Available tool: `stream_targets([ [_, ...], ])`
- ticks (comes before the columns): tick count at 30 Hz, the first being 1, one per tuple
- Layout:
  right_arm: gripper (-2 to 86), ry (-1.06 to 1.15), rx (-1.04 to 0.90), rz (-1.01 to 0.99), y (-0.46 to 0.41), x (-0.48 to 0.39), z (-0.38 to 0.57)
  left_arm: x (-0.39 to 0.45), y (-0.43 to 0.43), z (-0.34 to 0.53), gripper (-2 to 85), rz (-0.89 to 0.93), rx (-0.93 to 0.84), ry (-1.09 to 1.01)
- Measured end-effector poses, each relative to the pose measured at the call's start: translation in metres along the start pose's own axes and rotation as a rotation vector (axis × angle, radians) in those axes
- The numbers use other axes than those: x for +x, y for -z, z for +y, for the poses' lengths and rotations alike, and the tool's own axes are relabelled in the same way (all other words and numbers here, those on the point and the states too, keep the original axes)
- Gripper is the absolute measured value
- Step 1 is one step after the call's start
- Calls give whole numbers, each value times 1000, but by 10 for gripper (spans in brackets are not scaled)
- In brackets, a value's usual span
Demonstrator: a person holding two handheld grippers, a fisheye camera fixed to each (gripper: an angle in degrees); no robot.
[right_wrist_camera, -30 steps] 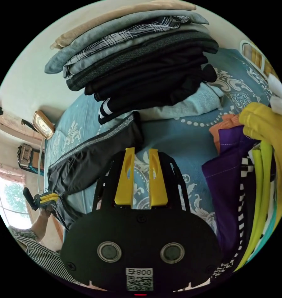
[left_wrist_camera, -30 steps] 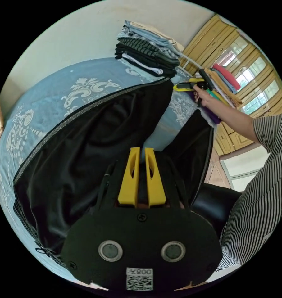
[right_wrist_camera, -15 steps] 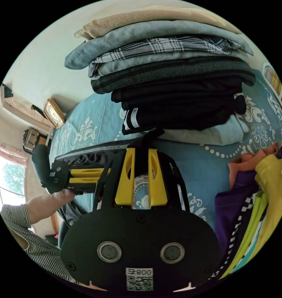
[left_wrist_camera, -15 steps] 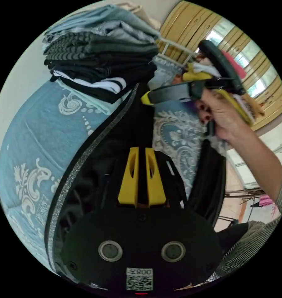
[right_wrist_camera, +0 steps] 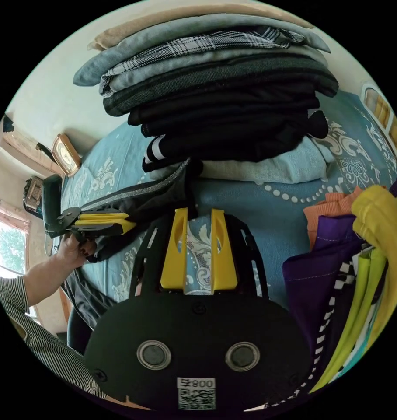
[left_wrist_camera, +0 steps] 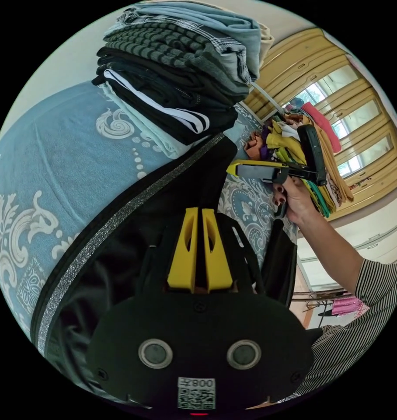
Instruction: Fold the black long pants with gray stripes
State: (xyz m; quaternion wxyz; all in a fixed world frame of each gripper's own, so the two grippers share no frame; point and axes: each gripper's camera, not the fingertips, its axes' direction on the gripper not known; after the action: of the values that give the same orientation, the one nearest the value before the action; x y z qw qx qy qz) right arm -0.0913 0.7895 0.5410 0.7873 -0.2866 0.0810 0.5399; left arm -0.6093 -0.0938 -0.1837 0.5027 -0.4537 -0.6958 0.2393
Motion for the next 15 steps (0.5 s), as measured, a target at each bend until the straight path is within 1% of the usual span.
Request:
stream_targets([
  [8, 92, 81, -67, 141, 3, -49, -4, -6, 6, 8, 22, 15, 13, 21],
  [10, 82, 108, -81, 189, 2, -63, -5, -3, 10, 10, 24, 8, 19, 14],
  [11, 61, 124, -90, 226, 2, -72, -5, -1, 15, 13, 25, -4, 29, 13],
  [15, 33, 123, -139, 211, 15, -88, -4, 2, 41, 34, 27, 4, 72, 13],
])
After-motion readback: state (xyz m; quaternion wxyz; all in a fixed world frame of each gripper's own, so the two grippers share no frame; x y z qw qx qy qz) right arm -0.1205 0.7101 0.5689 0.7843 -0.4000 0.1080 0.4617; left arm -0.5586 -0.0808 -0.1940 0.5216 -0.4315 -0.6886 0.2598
